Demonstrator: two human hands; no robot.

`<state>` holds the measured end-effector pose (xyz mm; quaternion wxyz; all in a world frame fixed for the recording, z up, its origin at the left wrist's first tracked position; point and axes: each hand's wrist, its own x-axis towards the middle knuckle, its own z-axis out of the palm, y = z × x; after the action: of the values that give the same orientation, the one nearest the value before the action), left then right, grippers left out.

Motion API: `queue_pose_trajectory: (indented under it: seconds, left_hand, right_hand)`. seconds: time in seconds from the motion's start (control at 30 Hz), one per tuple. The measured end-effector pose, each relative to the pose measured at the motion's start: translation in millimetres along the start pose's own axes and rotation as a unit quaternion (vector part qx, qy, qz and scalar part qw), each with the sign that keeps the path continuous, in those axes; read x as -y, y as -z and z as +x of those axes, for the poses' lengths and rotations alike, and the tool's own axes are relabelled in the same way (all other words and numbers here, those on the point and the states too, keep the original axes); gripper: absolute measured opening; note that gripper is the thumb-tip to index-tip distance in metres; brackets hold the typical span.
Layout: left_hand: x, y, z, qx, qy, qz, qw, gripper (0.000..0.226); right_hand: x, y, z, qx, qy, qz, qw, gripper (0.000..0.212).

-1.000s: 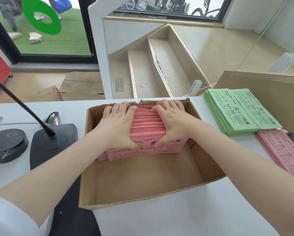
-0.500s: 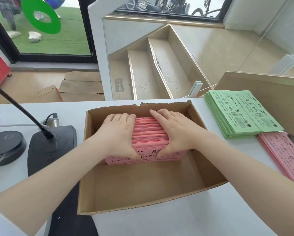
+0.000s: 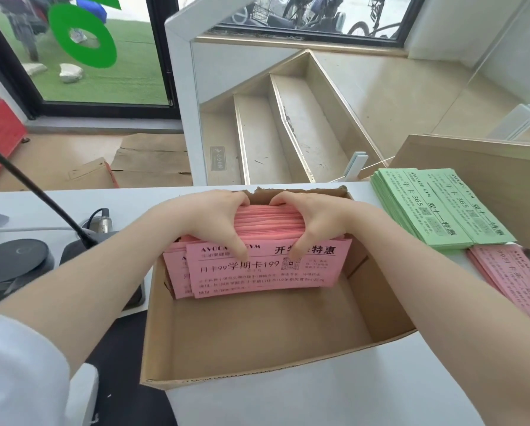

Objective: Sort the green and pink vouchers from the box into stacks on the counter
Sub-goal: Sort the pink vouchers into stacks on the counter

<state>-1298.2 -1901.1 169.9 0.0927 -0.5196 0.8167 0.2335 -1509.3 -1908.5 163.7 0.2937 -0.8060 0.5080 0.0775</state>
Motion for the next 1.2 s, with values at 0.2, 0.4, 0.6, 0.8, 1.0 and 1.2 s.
queue_pose_trajectory:
  seconds: [0.2, 0.4, 0.6, 0.8, 1.0, 1.2]
  left_hand:
    - [-5, -7, 0, -0.018, -0.001, 0.067, 0.998, 0.107]
    - [-8, -39, -17, -0.115, -0.010, 0.177, 0.977, 0.134]
    - [-12, -33, -16, -0.112, 0.000, 0.146, 0.983, 0.115]
    - [-14, -34, -30, -0.114, -0.012, 0.152, 0.982, 0.104]
    - [-10, -19, -15, -0.024, -0.006, 0.076, 0.997, 0.116]
    - [-8, -47, -23, -0.157, -0.007, 0.152, 0.976, 0.122]
  right_hand:
    - [4, -3, -1, -0.009, 0.003, -0.103, 0.995, 0.110]
    - [8, -24, -14, -0.060, 0.015, -0.259, 0.964, 0.136]
    - [15, -24, -11, -0.078, 0.020, -0.277, 0.958, 0.117]
    - [20, -21, -20, -0.081, 0.054, -0.272, 0.957, 0.111]
    - [14, -10, -13, 0.007, 0.012, -0.167, 0.986, 0.113]
    - [-5, -34, -22, -0.126, 0.006, -0.179, 0.976, 0.119]
